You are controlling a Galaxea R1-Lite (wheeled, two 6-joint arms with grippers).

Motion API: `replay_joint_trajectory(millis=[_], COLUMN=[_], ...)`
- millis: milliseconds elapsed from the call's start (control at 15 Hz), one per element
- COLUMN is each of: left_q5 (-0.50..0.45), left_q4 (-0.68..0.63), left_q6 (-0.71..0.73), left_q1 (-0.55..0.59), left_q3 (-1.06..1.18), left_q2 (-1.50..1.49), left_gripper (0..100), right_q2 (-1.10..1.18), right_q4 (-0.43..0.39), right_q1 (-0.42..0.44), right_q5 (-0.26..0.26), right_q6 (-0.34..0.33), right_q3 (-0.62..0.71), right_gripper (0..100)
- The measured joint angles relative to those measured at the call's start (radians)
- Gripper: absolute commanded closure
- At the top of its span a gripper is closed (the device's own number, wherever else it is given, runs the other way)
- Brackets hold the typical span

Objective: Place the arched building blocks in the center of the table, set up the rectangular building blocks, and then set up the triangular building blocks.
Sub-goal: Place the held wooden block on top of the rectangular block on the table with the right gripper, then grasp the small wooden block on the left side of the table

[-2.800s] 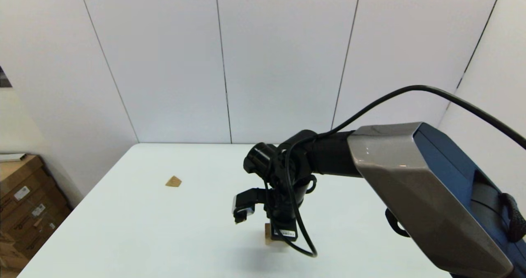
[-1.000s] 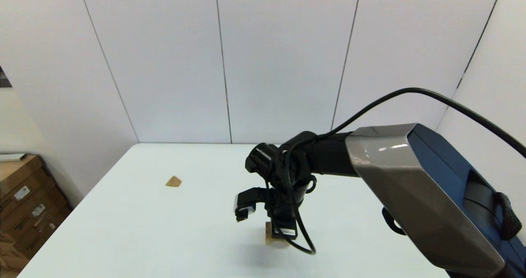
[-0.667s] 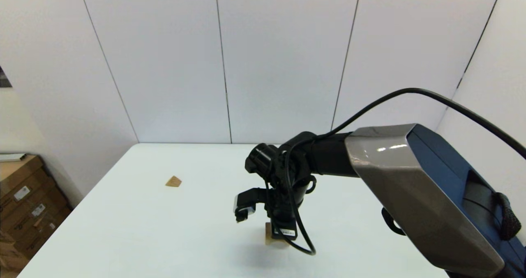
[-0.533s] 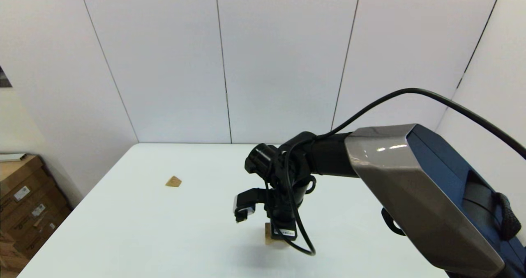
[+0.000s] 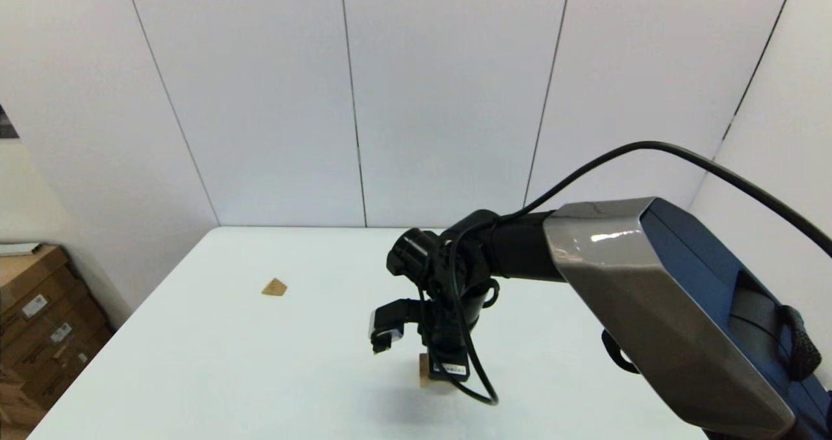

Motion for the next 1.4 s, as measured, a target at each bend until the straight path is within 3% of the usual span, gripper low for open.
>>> replay_joint_trajectory(millis=[667,1000,1400], left_q5=[0.000,0.000,0.000], left_q4=[0.000,0.000,0.000], left_q6=[0.000,0.000,0.000], left_q1=[0.000,0.000,0.000], left_q3=[0.000,0.000,0.000], left_q2=[0.000,0.000,0.000], left_gripper=[0,0,0], right_q2=[-0.014,-0.185,-0.560], right_q4=[-0.001,0.007,0.024], right_q1=[-0.003,-0.063,-0.236], right_q5=[-0.001,-0.013,-0.128], right_q6=[-0.001,0.012,0.149], right_q3=[0.000,0.001,0.054], right_gripper=[0,0,0])
